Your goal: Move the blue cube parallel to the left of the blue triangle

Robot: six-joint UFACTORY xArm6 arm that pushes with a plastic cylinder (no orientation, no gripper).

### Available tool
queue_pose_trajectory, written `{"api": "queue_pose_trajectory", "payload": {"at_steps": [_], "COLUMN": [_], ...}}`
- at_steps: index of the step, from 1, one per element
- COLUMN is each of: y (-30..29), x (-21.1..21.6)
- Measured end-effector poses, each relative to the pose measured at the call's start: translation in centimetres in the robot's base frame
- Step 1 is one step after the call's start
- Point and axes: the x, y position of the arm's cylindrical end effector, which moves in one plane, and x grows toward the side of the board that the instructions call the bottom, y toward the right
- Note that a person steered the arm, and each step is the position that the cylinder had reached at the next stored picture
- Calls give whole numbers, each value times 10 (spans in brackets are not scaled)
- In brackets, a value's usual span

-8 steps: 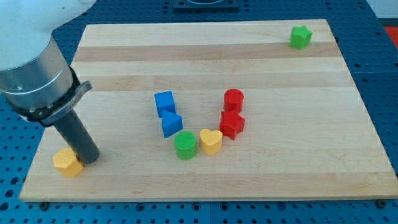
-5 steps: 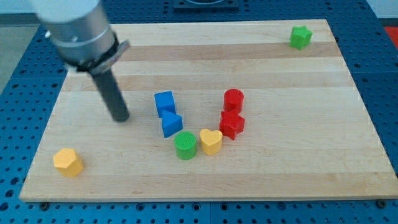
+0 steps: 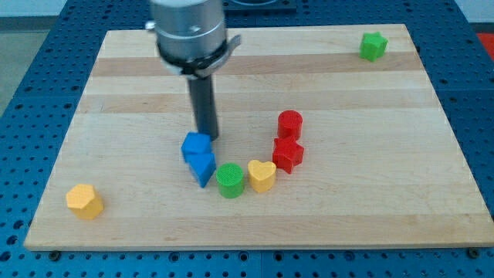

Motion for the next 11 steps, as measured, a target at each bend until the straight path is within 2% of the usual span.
{"api": "queue_pose_trajectory", "payload": {"at_steps": [2, 3, 4, 6, 9, 11], "y": [-52, -42, 11, 9, -63, -24], "x": [31, 27, 24, 24, 48, 42]}}
